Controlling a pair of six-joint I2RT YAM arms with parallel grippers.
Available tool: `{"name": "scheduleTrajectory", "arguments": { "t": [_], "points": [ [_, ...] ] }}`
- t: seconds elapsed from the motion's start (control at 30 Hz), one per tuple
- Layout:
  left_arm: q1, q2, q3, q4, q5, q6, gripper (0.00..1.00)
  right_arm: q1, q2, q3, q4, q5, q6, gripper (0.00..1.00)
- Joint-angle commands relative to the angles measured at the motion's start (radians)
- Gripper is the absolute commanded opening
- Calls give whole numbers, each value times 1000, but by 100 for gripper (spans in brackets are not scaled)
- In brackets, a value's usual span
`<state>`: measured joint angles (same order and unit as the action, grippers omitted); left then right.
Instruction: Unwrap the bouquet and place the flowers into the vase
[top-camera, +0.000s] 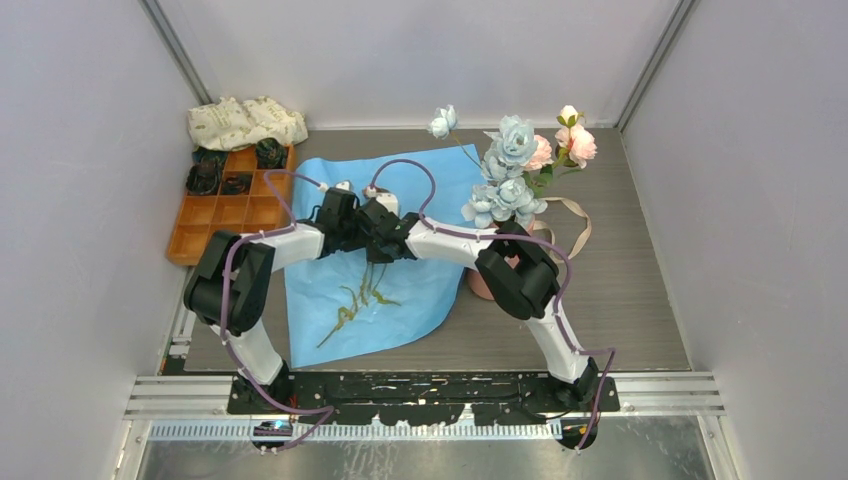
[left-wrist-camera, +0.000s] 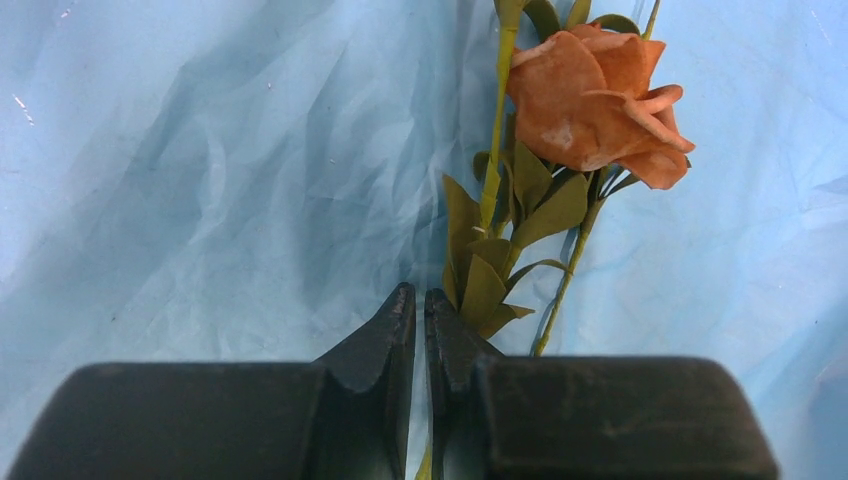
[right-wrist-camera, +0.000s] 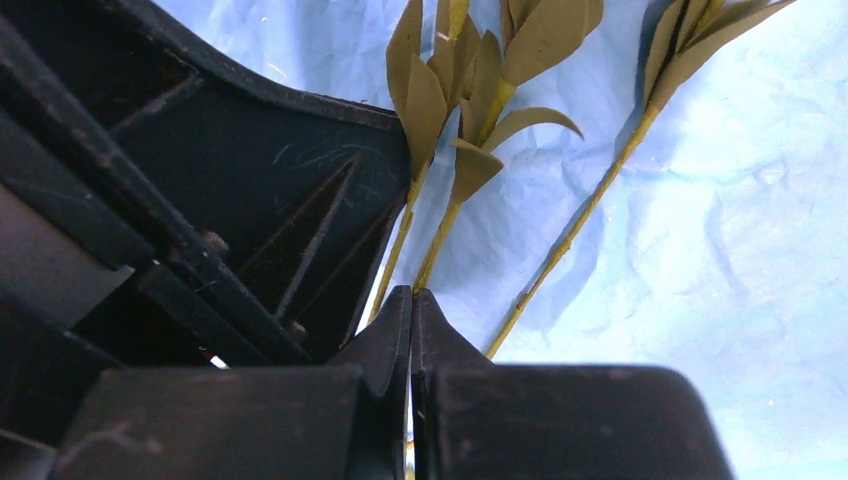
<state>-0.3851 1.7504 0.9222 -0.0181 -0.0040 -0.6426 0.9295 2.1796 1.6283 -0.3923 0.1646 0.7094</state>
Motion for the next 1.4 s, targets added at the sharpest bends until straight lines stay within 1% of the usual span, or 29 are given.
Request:
{"name": "scheduleTrajectory", "arguments": {
  "t": [0.0,0.07,0.13,0.23,0.27,0.33,0.47,0.63,0.7,0.77,0.8,0.87,1.0,1.2,1.3,1.37],
  "points": [
    [-19,-22,-31,-44,65,-19,11,53,-34,-34,-39,-58,-21,1],
    [-19,-36,-32,-49,64,-18,11,53,-46,-43,-52,-62,-21,6],
    [-19,-42,-32,-52,64,-16,11,54,-61,-56,-64,-52,-16,16],
    [-18,-37,-26,-58,61,-16,11,53,-105,-113,-44,-24,6,35],
    [-19,-33,-25,-59,61,-15,11,54,-121,-130,-40,-16,11,39],
    [-19,-27,-26,-57,60,-17,11,53,-151,-152,-41,-4,12,44],
    [-19,-24,-32,-50,65,-17,11,53,-191,-194,-46,19,15,46],
    [-18,-34,-38,-50,68,-11,11,53,-266,-272,-34,52,29,53],
    [-18,-31,-39,-47,74,-9,11,54,-306,-321,-15,65,44,53],
    [-19,-30,-37,-46,76,-8,11,53,-344,-376,24,53,64,58],
    [-19,-30,-38,-47,77,-8,11,54,-353,-390,33,49,72,59],
    [-19,-30,-39,-44,79,-9,11,54,-351,-405,29,43,79,59],
    [-18,-31,-40,-41,85,-9,11,54,-365,-462,97,29,110,58],
    [-18,-30,-46,-31,92,-6,11,54,-405,-479,109,63,107,58],
    [-19,-19,-46,-13,122,-8,11,52,-384,-483,130,35,106,58],
    [-20,-14,-49,-7,137,-9,11,49,-377,-512,198,-4,119,58]
  ]
}}
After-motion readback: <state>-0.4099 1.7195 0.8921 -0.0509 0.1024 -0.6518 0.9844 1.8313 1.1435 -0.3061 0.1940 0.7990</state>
